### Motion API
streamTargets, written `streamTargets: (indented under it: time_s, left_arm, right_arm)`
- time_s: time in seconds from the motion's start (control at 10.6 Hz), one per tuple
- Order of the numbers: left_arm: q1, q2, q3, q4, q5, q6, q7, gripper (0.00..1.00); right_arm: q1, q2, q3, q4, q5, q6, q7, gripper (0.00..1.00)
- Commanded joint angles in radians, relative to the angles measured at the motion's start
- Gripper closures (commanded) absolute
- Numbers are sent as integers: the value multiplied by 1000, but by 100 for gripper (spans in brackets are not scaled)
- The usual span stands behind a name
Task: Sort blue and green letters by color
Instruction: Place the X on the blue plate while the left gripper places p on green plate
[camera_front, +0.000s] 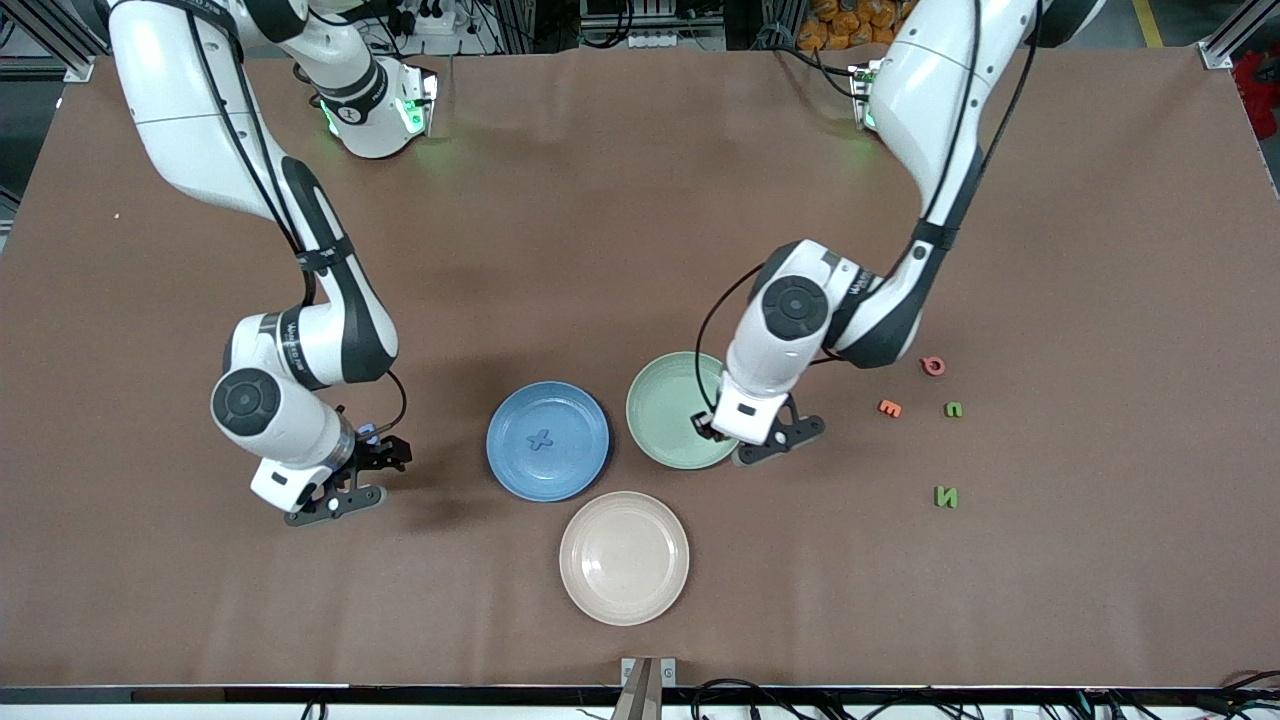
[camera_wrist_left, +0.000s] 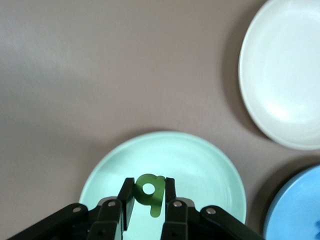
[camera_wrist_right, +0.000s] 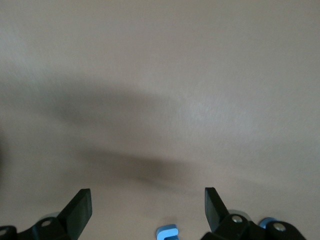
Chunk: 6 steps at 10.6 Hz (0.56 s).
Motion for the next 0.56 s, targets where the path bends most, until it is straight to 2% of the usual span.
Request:
streamTargets:
  time_s: [0.0, 0.09, 0.19, 0.47]
  left_arm:
    - [-33, 15, 18, -4, -5, -22, -18, 92]
    - [-37, 17, 20, -4, -4, -29, -18, 9]
    - [-39, 15, 20, -6, 15, -46, -18, 0]
    - [-10, -1, 21, -21, 39, -135, -1, 0]
  right_arm:
    - [-23, -119, 15, -240, -1, 146, -63, 0]
    - [-26, -135, 15, -262, -1, 146, -66, 0]
    - [-30, -150, 17, -285, -1, 149, -76, 0]
    - [-70, -166, 19, -349, -1, 210, -127, 0]
